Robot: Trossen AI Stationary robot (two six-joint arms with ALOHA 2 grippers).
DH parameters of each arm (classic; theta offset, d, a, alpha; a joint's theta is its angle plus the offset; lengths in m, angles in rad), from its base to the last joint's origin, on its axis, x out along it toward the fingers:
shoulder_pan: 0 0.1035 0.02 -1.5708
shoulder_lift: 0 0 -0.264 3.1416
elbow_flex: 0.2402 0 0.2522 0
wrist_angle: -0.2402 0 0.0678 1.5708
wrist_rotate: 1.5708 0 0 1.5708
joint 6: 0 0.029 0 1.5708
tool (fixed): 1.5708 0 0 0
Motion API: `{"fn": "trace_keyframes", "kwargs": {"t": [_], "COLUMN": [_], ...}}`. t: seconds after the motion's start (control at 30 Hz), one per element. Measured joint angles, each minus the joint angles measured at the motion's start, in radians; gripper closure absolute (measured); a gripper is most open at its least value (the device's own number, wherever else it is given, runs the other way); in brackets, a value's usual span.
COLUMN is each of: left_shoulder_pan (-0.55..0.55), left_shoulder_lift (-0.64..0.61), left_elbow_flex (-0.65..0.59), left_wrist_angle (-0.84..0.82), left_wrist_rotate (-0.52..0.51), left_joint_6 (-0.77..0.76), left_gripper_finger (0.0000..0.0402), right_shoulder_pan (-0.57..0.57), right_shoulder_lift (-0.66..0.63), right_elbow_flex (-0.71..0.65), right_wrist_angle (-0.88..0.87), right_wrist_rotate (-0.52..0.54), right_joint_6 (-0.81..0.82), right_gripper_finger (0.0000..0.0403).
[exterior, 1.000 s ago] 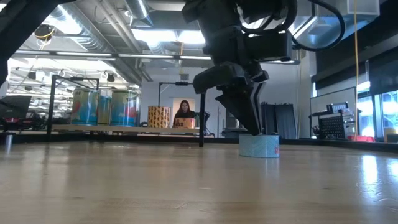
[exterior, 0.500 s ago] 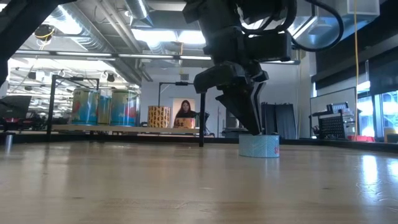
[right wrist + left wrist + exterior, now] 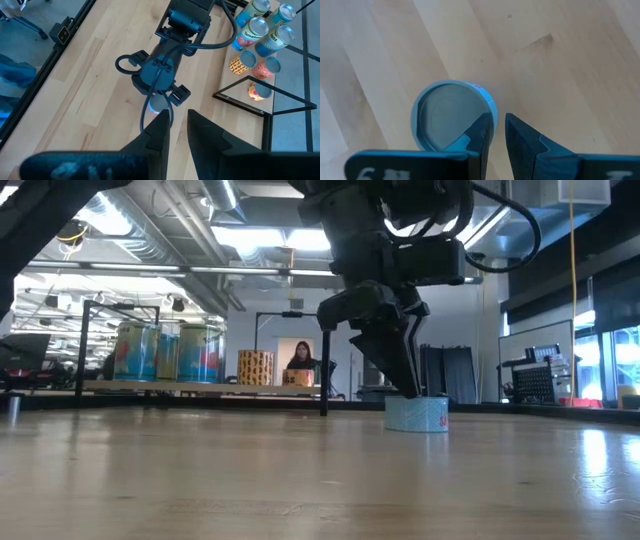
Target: Pick and place cans onto a shelf
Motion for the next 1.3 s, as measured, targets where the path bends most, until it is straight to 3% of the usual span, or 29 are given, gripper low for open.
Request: {"fn": "trace_keyframes", "kwargs": {"t": [0.3,0.53,1.3], "left_shoulder_pan": [0.016,0.006,0.021], "left_shoulder_lift": [-0.001,-0.006,-0.001], "left_elbow_flex": [0.0,-0.001,-0.002], "left_wrist_angle": [0.001,0.016,0.0], "left_wrist_rotate": [-0.009,-0.073,-0.011], "left_joint_6": [0.003,0.028,0.013], "left_gripper_finger": [0.0349,0.0349,0.0349], "right_shoulder_pan": [0.0,0.0,0.0], "right_shoulder_lift": [0.0,0.0,0.0], "right_elbow_flex": [0.0,0.0,0.0], "right_wrist_angle": [0.0,0.0,0.0], "right_wrist_rotate": [0.0,0.0,0.0], "right_joint_6": [0.0,0.0,-0.004], "right_gripper_finger": [0.0334,0.0334,0.0334]}}
